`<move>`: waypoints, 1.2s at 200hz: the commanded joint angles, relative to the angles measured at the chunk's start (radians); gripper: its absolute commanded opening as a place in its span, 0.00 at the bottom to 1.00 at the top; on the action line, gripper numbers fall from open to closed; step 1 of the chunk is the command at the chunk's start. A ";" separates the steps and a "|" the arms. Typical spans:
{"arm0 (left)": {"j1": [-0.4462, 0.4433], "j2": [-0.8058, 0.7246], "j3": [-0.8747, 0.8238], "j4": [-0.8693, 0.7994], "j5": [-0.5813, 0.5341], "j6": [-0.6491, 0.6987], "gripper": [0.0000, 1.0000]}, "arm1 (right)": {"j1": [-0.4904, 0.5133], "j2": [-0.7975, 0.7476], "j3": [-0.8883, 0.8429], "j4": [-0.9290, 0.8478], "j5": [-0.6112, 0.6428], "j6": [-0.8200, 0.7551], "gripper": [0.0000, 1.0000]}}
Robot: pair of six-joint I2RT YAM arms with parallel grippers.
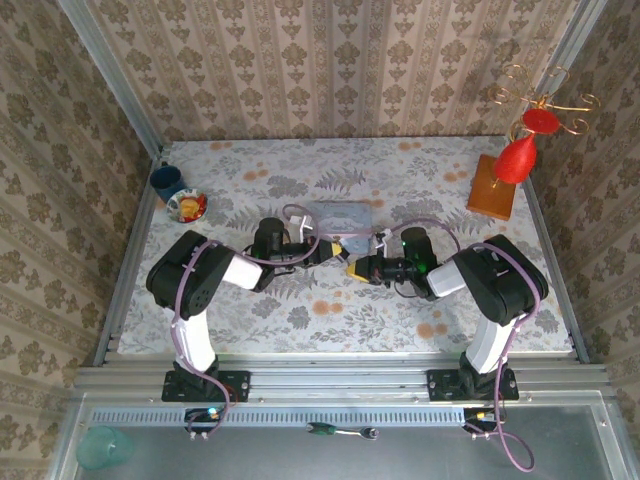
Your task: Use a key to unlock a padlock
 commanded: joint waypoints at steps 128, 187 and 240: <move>-0.080 -0.015 -0.014 -0.046 0.285 0.067 0.03 | -0.081 -0.055 0.051 0.012 -0.017 -0.083 0.00; -0.085 -0.009 -0.010 -0.024 0.301 0.051 0.02 | -0.114 -0.073 0.054 -0.017 -0.030 -0.102 0.00; -0.091 0.007 -0.006 0.059 0.300 -0.008 0.02 | -0.074 -0.061 0.052 -0.003 0.005 -0.103 0.00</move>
